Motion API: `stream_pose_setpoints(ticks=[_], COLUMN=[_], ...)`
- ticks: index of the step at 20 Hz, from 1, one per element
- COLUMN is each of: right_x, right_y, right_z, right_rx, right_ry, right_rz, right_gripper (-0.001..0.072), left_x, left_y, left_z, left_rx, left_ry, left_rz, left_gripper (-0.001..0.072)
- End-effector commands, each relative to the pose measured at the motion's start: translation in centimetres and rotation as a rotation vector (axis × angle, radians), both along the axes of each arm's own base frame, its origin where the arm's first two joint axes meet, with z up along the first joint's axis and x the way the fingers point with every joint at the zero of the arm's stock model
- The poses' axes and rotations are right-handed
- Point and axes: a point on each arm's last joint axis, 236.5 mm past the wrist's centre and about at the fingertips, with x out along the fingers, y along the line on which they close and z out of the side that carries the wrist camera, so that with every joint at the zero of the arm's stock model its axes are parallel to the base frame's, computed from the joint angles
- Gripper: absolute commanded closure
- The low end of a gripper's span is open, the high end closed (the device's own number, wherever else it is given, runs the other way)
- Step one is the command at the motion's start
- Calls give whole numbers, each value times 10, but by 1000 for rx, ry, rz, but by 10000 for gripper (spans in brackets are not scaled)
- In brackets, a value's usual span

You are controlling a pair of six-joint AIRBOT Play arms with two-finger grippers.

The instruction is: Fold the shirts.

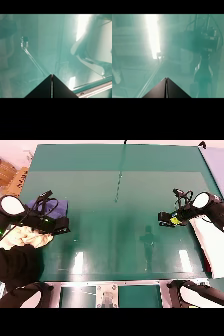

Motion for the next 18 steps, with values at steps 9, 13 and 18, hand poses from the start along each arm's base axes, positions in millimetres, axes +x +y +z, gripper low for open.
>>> stream_pose_setpoints(ticks=[9,13,18], right_x=[0,0,1], right_y=[0,1,1], right_z=[0,0,0], right_rx=[0,1,1], right_ry=[0,0,-3], right_rz=[1,0,0], right_gripper=[694,694,694], left_x=[0,0,34], left_y=[0,0,4], left_z=[0,0,5], left_rx=[0,0,7], left_ry=[-1,0,-139], left_rz=[0,0,50], left_gripper=[676,676,676])
